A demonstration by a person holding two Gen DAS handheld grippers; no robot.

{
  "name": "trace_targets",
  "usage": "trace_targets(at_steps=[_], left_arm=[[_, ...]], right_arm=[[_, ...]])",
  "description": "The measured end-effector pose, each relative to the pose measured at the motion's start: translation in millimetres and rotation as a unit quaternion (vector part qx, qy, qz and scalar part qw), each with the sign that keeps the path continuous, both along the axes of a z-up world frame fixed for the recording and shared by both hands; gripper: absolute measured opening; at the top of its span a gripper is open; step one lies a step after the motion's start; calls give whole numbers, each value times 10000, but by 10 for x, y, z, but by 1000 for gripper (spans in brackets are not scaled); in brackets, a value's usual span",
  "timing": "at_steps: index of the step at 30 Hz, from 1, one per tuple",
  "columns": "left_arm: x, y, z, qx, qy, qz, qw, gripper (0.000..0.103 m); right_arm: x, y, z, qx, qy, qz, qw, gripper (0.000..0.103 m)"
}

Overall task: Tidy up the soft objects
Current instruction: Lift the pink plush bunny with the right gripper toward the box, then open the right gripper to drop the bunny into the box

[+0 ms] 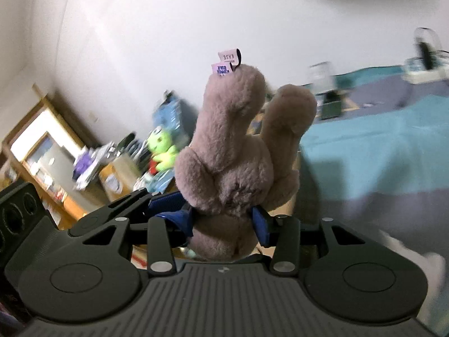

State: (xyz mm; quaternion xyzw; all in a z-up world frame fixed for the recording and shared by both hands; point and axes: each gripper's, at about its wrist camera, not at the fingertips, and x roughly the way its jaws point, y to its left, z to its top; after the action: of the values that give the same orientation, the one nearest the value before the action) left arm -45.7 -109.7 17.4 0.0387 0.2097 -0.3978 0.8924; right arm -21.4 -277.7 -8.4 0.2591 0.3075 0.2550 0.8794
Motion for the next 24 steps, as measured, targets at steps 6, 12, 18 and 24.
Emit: trace_targets(at_steps=[6, 12, 18, 24], left_arm=[[286, 601, -160, -54, 301, 685, 9972, 88], [584, 1108, -441, -64, 817, 1159, 9899, 88], [803, 1422, -687, 159, 1110, 1431, 9833, 87], [934, 1547, -851, 452, 1304, 1512, 9788, 87]], right_arm=[[401, 668, -49, -355, -40, 540, 9979, 28], [670, 1112, -281, -390, 231, 784, 9959, 26], [852, 1457, -484, -508, 584, 741, 9942, 26], [788, 1539, -454, -581, 463, 496, 9960, 26]])
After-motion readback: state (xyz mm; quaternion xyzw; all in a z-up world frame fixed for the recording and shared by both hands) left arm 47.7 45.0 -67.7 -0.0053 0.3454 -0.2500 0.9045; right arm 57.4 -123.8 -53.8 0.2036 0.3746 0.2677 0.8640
